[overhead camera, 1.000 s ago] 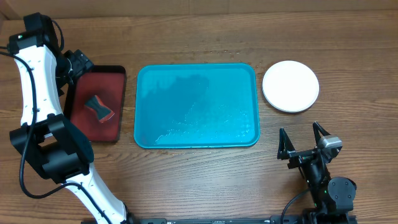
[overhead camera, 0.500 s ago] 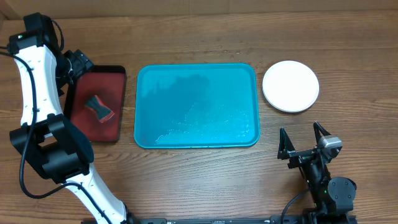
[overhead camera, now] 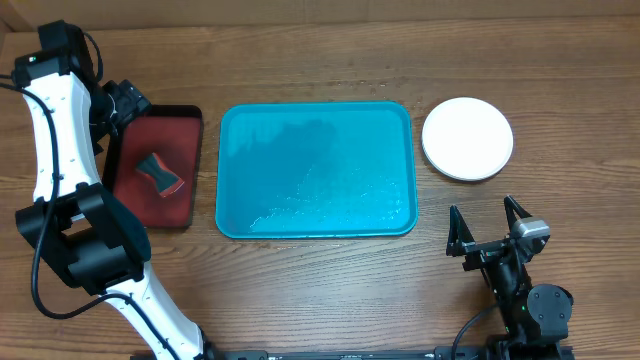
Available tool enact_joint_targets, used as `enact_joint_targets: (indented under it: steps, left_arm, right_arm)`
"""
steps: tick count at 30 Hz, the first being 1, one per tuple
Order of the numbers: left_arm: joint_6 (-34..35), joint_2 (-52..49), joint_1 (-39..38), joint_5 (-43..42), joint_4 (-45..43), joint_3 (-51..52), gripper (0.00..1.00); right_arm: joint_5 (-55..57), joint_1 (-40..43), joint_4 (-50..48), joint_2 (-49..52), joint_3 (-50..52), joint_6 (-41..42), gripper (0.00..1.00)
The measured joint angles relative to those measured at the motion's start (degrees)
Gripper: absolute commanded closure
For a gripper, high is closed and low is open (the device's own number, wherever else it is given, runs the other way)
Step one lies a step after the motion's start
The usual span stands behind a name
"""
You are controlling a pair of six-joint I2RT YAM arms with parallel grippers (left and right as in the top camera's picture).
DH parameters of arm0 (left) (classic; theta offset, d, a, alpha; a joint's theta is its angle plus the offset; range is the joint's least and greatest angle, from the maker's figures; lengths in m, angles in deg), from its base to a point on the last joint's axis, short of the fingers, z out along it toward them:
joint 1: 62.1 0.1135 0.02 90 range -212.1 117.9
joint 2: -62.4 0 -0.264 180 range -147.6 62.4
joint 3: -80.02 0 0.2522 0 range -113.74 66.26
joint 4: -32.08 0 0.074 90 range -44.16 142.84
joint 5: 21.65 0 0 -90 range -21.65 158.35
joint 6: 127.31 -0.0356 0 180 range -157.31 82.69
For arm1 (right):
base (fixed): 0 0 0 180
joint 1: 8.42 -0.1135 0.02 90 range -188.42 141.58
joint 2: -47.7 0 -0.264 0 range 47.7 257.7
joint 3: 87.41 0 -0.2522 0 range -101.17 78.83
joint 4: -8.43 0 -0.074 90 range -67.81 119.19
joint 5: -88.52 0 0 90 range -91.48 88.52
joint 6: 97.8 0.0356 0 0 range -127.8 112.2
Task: Clean dirty plates on tray and stack at the side
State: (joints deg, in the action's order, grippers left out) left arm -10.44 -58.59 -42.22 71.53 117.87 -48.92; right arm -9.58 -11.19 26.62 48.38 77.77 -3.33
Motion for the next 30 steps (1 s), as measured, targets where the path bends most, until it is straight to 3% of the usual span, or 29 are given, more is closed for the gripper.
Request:
enact_joint_targets:
  steps: [8,21,30]
  left_arm:
    - [0.0,0.0,0.0,0.09,-0.22,0.0,0.0]
    - [-0.72,0.31,-0.15,-0.96,6.86,0.02,0.0]
    - [-1.57,9.11,-0.5,-2.36,9.31,0.07,0.0]
  right_arm:
    - [0.02,0.0,-0.02,0.0,0.0,-0.02,0.0]
    - [0.0,0.0,-0.02,0.0,0.0,0.0,0.0]
    - [0.02,0.0,-0.07,0.0,0.0,-0.02,0.0]
